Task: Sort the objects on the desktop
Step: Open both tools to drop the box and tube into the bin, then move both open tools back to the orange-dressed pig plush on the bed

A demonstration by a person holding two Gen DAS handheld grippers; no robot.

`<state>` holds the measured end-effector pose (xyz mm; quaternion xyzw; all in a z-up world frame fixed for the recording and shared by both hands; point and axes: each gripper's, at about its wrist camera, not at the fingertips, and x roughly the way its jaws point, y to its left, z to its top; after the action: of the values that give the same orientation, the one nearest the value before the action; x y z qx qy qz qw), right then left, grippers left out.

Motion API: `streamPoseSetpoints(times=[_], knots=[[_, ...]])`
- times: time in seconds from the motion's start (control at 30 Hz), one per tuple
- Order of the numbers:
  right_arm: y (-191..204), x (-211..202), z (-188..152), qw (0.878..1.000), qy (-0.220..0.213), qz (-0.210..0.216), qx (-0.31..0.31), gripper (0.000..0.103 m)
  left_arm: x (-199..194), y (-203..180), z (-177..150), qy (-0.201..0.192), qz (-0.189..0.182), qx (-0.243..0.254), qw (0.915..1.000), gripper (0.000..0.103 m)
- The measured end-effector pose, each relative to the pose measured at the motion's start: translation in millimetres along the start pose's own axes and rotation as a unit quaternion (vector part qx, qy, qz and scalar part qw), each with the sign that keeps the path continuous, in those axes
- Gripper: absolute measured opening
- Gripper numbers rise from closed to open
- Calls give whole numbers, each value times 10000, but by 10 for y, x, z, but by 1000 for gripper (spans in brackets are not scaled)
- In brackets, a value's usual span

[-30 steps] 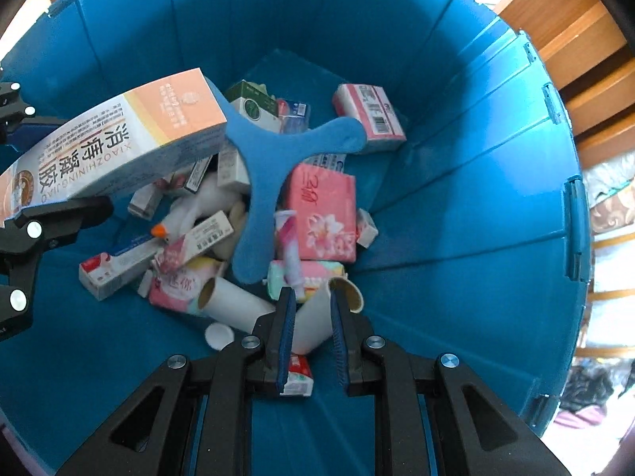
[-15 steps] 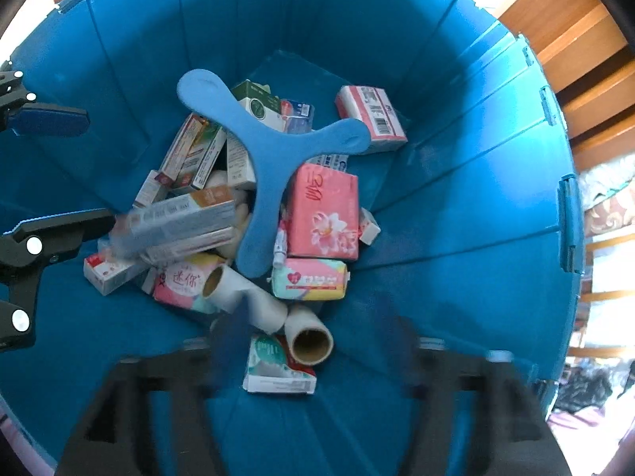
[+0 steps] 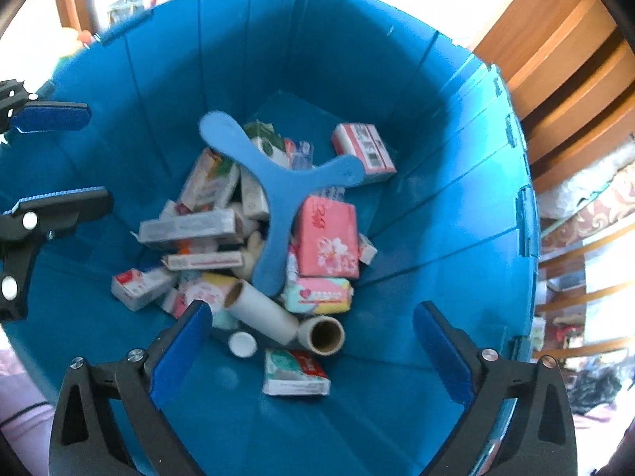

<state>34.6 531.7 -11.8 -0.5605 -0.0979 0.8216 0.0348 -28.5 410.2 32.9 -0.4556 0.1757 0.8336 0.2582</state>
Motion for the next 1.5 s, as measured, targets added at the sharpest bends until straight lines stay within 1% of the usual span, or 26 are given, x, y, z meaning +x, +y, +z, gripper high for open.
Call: streamPoseSetpoints(times=[0.1, 0.2, 0.27, 0.43, 0.6, 0.67, 0.77, 0.87, 0.97, 1.0, 1.1, 1.2, 1.27, 1.33, 1.37, 1.47, 1.5], knots=[[68, -73, 23, 9997, -198, 103, 126, 103, -148, 138, -80, -277, 70, -169, 9994, 68], [198, -176, 51, 9988, -420, 153, 191, 103, -320, 316, -196, -599, 236, -334, 9974, 69], [300, -266, 81, 9978, -613, 176, 197, 103, -412, 450, -270, -754, 407, -439, 9954, 73], [588, -527, 252, 9924, -1170, 293, 263, 103, -604, 924, -496, -1076, 722, -902, 9875, 73], [990, -761, 479, 9854, -1645, 397, 163, 103, -800, 1416, -799, -1457, 1154, -1095, 9765, 74], [1142, -835, 560, 9829, -1786, 439, 140, 103, -861, 1667, -950, -1513, 1258, -1230, 9727, 74], [1472, -932, 753, 9778, -2006, 592, 106, 103, -922, 2050, -1157, -1519, 1347, -1486, 9678, 74], [1768, -1008, 933, 9737, -2162, 710, 107, 103, -986, 2528, -1418, -1506, 1447, -1779, 9616, 74], [2152, -1097, 1131, 9694, -2324, 790, 56, 103, -1019, 2941, -1680, -1475, 1548, -1987, 9564, 74], [2333, -1115, 1213, 9681, -2370, 815, 18, 103, -1024, 3085, -1777, -1444, 1579, -2060, 9549, 74], [2723, -1085, 1372, 9664, -2403, 916, -32, 103, -990, 3601, -2112, -1304, 1648, -2294, 9504, 74], [3134, -926, 1550, 9677, -2256, 1124, 21, 103, -886, 4038, -2396, -1081, 1694, -2447, 9485, 74], [3325, -790, 1624, 9697, -2135, 1189, 73, 103, -806, 4298, -2573, -943, 1733, -2524, 9473, 74], [3545, -549, 1708, 9734, -1930, 1220, 192, 103, -715, 4559, -2775, -781, 1746, -2661, 9448, 74], [3583, -466, 1724, 9748, -1851, 1226, 233, 103, -674, 4697, -2893, -713, 1726, -2753, 9430, 74], [3772, -55, 1787, 9792, -1449, 1315, 535, 103, -511, 5061, -3206, -431, 1723, -3040, 9360, 74], [3844, 139, 1790, 9806, -1251, 1345, 684, 103, -451, 5199, -3326, -341, 1752, -3143, 9324, 74]])
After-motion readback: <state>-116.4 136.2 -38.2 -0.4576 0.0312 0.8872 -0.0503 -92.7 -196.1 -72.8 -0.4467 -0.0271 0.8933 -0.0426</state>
